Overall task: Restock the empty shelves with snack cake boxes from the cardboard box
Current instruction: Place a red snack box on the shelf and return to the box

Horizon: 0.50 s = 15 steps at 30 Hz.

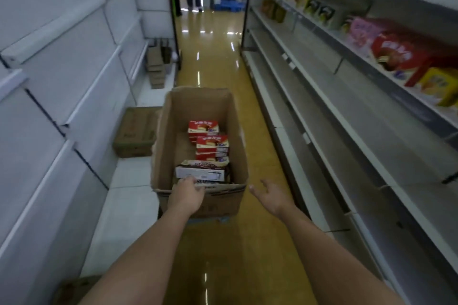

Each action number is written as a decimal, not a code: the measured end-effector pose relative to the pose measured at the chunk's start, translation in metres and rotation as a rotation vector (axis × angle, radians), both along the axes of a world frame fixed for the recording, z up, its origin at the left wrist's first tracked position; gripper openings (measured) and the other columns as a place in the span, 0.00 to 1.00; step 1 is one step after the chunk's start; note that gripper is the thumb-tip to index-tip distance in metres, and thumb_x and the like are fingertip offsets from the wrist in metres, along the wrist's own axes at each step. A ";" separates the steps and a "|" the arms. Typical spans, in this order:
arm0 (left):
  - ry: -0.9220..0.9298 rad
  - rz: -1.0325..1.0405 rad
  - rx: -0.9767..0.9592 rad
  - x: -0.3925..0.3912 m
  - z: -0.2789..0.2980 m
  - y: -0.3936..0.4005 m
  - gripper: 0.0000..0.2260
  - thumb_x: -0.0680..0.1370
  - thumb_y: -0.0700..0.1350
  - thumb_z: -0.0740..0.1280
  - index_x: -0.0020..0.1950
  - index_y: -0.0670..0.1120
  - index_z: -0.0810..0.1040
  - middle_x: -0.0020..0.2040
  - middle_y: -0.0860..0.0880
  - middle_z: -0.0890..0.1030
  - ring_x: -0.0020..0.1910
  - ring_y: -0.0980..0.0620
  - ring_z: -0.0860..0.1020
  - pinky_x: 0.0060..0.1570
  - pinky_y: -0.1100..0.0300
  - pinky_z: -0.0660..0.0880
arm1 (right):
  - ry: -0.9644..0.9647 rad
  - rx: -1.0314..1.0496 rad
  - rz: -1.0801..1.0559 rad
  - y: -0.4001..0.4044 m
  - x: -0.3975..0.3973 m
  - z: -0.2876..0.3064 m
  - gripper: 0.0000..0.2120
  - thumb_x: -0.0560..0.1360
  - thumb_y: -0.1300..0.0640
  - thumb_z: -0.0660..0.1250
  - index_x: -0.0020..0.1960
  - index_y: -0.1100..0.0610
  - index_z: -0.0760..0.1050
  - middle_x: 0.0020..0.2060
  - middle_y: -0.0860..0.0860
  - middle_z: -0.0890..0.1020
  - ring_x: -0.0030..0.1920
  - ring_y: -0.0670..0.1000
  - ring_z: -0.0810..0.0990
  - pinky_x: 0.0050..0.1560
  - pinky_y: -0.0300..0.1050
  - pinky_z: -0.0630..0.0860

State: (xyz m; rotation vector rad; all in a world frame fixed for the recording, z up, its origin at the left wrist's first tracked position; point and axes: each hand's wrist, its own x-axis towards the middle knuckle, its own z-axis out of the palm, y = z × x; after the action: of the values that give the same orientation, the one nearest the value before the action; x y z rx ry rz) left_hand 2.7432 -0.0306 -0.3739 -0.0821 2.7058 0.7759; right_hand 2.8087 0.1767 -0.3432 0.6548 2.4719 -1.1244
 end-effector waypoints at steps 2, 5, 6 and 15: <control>-0.011 0.041 0.001 -0.009 -0.009 -0.013 0.16 0.80 0.50 0.62 0.67 0.48 0.72 0.64 0.46 0.74 0.61 0.45 0.74 0.57 0.51 0.74 | -0.003 -0.007 0.029 -0.011 -0.021 -0.005 0.35 0.78 0.39 0.59 0.77 0.56 0.56 0.74 0.54 0.63 0.73 0.56 0.64 0.68 0.48 0.64; -0.041 0.087 -0.008 -0.025 -0.021 -0.022 0.16 0.80 0.51 0.63 0.66 0.48 0.72 0.63 0.46 0.75 0.61 0.45 0.74 0.58 0.50 0.74 | 0.004 -0.033 0.056 -0.019 -0.051 -0.012 0.35 0.78 0.39 0.60 0.77 0.56 0.55 0.74 0.54 0.64 0.72 0.56 0.65 0.70 0.49 0.65; -0.045 0.101 -0.012 -0.033 -0.024 -0.023 0.16 0.80 0.51 0.63 0.66 0.48 0.73 0.62 0.46 0.75 0.60 0.45 0.74 0.58 0.50 0.74 | 0.008 -0.035 0.065 -0.021 -0.064 -0.016 0.35 0.78 0.40 0.60 0.77 0.56 0.55 0.74 0.54 0.65 0.72 0.56 0.65 0.69 0.49 0.66; -0.106 0.179 -0.003 -0.114 -0.051 -0.017 0.17 0.80 0.49 0.63 0.67 0.46 0.71 0.64 0.45 0.74 0.63 0.45 0.73 0.61 0.50 0.73 | -0.056 0.004 0.170 -0.006 -0.177 -0.047 0.34 0.77 0.40 0.61 0.77 0.55 0.56 0.74 0.54 0.64 0.72 0.57 0.65 0.70 0.52 0.66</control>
State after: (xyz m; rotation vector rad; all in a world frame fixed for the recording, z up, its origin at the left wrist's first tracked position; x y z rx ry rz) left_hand 2.6297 -0.0474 -0.4246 -0.3597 2.6241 0.7934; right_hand 2.6314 0.1704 -0.3904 0.4602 2.4308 -1.0230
